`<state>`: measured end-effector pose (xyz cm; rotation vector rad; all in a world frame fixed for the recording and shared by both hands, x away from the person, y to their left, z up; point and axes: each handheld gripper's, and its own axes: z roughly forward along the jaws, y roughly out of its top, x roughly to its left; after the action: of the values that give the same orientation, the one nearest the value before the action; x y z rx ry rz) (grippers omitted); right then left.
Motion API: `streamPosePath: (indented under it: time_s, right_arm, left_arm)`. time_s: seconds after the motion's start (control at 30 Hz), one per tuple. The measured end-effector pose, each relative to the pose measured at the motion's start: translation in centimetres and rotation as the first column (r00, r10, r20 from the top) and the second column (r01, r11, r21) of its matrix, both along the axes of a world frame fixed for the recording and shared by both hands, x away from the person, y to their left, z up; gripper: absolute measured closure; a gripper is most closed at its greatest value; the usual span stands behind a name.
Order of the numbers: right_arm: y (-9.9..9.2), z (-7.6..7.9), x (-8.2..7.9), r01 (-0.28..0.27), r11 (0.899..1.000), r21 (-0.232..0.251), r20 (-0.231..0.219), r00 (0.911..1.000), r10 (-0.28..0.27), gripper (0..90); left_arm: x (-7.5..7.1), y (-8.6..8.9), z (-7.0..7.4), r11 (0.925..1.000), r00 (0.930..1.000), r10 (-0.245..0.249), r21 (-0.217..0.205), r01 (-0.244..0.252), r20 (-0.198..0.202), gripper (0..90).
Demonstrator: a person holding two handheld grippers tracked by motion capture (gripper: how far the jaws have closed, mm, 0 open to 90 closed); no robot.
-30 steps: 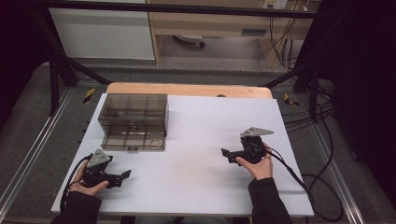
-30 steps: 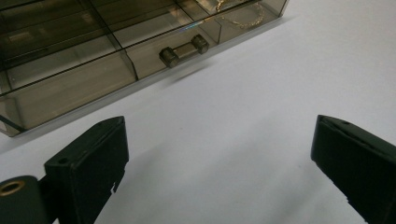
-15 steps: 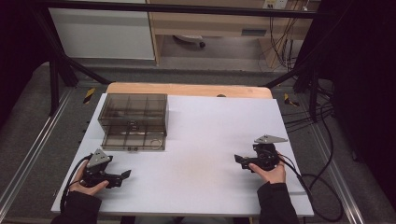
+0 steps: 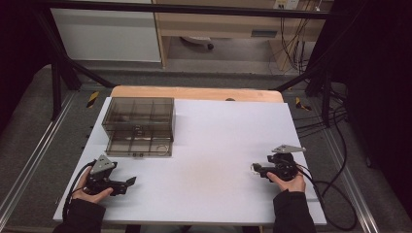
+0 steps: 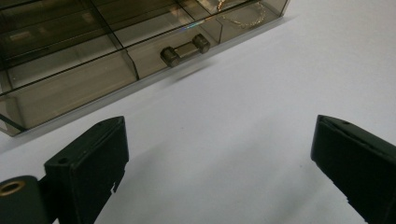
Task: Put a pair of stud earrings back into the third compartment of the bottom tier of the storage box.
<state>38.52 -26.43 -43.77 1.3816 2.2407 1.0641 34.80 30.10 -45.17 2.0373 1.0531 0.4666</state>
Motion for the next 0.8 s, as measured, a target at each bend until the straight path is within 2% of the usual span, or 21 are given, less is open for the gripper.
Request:
streamPosePath:
  time_s: [0.47,0.8]
  right_arm:
    - [-0.38,-0.50,0.11,0.013,0.999,-0.034,-0.034,0.9993,-0.014,60.3]
    - [-0.17,-0.87,0.38,0.011,0.998,-0.066,-0.045,0.9989,-0.013,73.0]
  left_arm:
    - [-0.01,-0.03,0.02,1.0000,1.0000,-0.001,0.001,0.001,0.001,4.1]
    - [-0.01,-0.02,0.02,1.0000,1.0000,-0.001,0.001,0.001,0.002,4.1]
